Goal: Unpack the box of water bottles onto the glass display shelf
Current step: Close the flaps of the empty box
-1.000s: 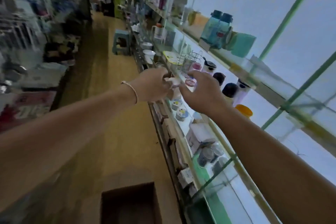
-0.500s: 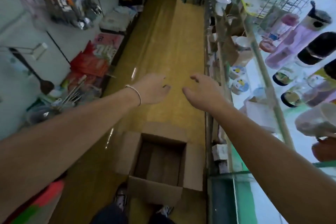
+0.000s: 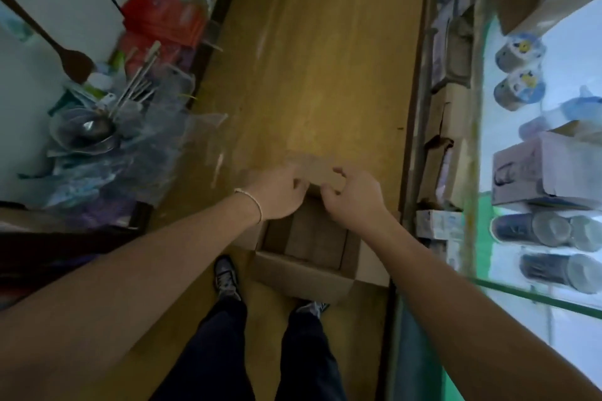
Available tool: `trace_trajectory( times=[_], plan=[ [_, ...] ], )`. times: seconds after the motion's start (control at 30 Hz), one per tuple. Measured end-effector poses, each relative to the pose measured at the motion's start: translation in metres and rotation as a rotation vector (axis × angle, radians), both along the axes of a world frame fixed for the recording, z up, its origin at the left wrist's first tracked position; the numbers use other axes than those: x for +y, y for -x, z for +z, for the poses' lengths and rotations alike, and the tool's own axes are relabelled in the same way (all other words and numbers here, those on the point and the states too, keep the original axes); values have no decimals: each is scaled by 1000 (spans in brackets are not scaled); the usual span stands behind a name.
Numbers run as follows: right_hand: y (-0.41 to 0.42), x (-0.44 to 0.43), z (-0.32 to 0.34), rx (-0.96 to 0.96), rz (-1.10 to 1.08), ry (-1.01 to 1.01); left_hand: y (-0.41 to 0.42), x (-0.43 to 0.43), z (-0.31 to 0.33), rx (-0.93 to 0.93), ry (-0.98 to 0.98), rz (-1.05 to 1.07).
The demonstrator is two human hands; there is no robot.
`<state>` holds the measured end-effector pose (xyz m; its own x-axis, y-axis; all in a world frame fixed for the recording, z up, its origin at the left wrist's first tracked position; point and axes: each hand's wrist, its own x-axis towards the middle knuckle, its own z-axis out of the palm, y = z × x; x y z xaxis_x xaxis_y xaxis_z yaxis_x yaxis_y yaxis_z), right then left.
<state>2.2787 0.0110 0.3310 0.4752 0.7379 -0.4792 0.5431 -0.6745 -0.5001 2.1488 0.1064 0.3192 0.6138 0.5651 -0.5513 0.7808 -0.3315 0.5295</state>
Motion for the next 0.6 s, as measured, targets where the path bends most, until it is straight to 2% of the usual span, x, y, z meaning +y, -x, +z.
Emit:
trace_trajectory(
  times=[0.2, 0.4, 0.47, 0.6],
  plan=[
    [62, 6, -129, 109, -21, 101, 48, -1, -124, 26, -15, 157],
    [103, 27, -253, 190, -69, 82, 81, 8, -249, 75, -59, 299],
    [108, 34, -290, 195, -108, 59, 83, 6, -288, 72, -92, 266],
    [108, 40, -356, 206, -187, 94, 77, 7, -368, 150, 28, 219]
  ],
)
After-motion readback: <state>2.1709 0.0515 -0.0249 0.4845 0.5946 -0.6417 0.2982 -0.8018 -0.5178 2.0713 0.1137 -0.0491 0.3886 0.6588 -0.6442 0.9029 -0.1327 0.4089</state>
